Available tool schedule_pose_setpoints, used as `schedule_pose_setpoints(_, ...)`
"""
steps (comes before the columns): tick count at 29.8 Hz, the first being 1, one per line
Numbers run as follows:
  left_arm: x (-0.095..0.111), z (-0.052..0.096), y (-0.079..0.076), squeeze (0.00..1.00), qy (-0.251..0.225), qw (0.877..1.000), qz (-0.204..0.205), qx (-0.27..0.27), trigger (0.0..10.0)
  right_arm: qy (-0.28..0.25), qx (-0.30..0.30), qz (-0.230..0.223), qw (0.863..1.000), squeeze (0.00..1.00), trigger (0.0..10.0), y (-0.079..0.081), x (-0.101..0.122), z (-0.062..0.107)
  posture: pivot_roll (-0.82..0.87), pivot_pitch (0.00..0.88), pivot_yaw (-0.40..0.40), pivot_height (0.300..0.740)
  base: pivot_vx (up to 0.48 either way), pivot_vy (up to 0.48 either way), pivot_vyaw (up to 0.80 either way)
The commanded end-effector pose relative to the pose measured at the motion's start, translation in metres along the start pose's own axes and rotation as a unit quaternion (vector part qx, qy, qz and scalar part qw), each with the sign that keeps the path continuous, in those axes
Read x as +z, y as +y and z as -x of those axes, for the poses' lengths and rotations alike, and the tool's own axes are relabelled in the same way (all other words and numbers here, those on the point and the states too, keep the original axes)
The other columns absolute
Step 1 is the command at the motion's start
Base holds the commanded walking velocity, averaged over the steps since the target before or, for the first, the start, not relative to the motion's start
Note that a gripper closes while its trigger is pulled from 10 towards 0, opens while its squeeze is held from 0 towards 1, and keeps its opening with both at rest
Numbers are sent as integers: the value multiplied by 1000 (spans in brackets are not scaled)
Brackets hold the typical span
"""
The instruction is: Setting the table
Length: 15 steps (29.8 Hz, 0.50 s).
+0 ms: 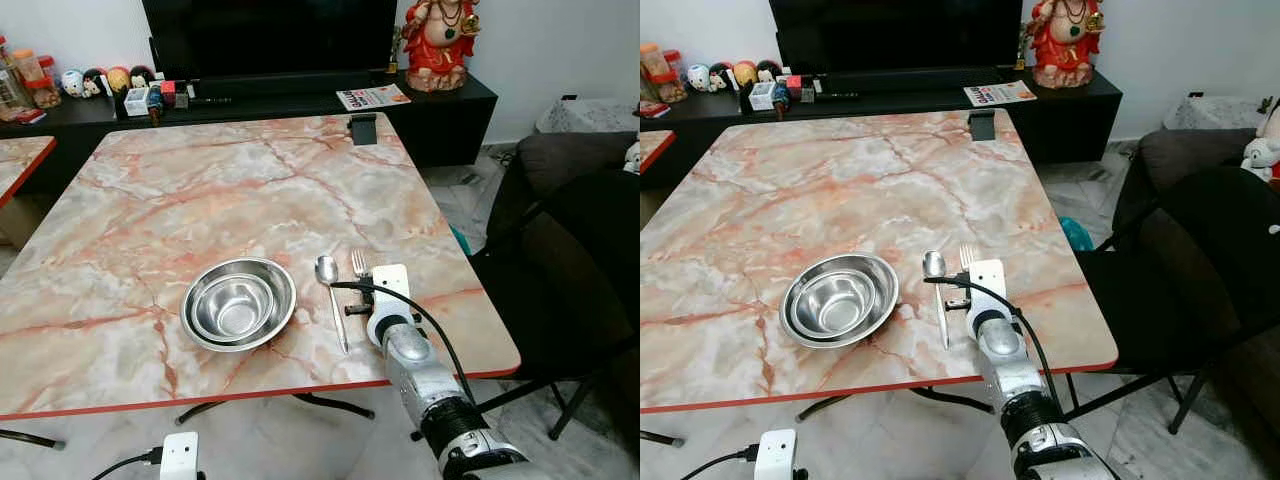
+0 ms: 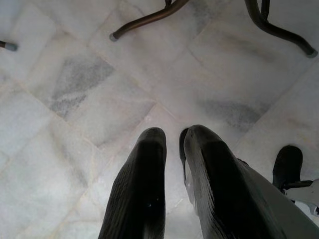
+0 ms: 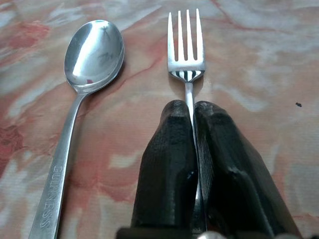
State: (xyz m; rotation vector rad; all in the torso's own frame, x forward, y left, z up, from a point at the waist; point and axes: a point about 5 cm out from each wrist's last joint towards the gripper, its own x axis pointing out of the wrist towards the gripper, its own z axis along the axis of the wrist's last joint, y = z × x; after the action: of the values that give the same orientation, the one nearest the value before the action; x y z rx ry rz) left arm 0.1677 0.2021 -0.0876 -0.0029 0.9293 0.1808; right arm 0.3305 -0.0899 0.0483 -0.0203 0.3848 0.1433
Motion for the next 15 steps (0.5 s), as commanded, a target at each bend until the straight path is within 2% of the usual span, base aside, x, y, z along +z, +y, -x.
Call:
schedule_pose_setpoints(1, -1, 0, 4, 0, 5, 1000, -8, 4, 10000, 0, -2, -7, 1000, 0, 10000, 0, 3, -2, -22, 0, 34, 740, 0, 0, 0)
schedule_pose_setpoints(9, -4, 1, 5, 0, 10, 1000, -8, 5, 10000, 8, -6, -14, 1000, 0, 10000, -3, -1, -2, -22, 0, 34, 740, 0, 0, 0)
schedule_pose_setpoints(10, -4, 1, 5, 0, 10, 1000, -8, 5, 10000, 8, -7, -15, 1000, 114, 10000, -3, -1, -2, -22, 0, 34, 740, 0, 0, 0)
schedule_pose_setpoints(11, -4, 1, 5, 0, 10, 1000, -8, 4, 10000, 8, -7, -16, 1000, 114, 10000, -3, -1, -2, -22, 0, 34, 740, 0, 0, 0)
schedule_pose_setpoints(12, -4, 1, 5, 0, 10, 1000, -8, 4, 10000, 8, -7, -16, 1000, 318, 10000, -3, -1, -2, -22, 0, 34, 740, 0, 0, 0)
schedule_pose_setpoints(13, -4, 1, 5, 0, 10, 1000, -8, 4, 10000, 8, -4, -17, 1000, 898, 10000, -3, -1, -2, -21, 0, 34, 740, 0, 0, 0)
schedule_pose_setpoints(14, -4, 1, 5, 0, 10, 1000, -8, 4, 10000, 8, -2, -17, 1000, 1000, 10000, -3, -1, -2, -20, 0, 34, 740, 0, 0, 0)
schedule_pose_setpoints(15, -4, 1, 5, 0, 10, 1000, -8, 4, 10000, 8, -2, -16, 1000, 1000, 10000, -3, -1, -2, -20, 0, 33, 740, 0, 0, 0)
